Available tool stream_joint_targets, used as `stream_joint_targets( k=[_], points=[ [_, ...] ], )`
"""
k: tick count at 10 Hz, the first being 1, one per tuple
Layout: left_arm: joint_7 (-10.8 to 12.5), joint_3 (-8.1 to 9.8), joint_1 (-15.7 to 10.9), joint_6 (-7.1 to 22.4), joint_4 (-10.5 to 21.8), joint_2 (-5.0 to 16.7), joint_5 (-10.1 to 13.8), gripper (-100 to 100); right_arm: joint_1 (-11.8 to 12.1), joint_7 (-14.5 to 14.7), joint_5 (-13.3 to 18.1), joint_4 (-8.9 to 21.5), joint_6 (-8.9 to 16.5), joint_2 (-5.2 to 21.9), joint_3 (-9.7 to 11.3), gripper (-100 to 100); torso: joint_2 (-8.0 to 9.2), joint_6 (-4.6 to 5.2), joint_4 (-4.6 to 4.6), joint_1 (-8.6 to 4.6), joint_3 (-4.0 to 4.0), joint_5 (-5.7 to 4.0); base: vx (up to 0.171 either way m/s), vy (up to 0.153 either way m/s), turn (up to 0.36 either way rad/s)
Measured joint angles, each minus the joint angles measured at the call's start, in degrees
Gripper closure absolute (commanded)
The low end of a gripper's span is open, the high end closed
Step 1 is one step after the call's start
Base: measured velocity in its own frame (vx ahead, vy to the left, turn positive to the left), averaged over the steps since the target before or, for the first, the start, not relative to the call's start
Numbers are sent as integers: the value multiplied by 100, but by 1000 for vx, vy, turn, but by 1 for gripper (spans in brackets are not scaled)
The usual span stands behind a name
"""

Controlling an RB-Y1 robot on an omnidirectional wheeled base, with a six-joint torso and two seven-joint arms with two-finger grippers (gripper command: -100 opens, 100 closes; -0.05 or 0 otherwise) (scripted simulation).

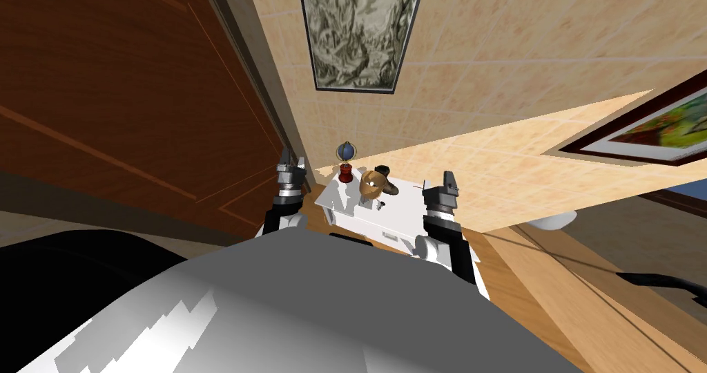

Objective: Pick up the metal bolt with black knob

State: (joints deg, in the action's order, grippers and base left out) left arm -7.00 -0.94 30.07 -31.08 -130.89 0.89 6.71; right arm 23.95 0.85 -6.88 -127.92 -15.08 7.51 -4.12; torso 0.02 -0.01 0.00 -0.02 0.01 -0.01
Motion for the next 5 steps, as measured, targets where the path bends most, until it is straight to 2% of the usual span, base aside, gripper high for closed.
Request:
stream_joint_targets(
  k=[2,3,5],
  points=[
    [0,0,0,0,0,0,0,0,-82,-271,-84,229,110,83,-66,-100,-1,0,0,1,0,0,-11,3,115],
    [0,0,0,0,0,0,0,0,-191,-426,-139,347,275,109,-102,-100,-1,0,0,2,0,0,-9,1,67],
    [0,0,0,0,0,0,0,0,-319,-698,-222,642,418,176,-162,-100,-1,0,0,1,-1,0,-8,1,89]
  ],
)
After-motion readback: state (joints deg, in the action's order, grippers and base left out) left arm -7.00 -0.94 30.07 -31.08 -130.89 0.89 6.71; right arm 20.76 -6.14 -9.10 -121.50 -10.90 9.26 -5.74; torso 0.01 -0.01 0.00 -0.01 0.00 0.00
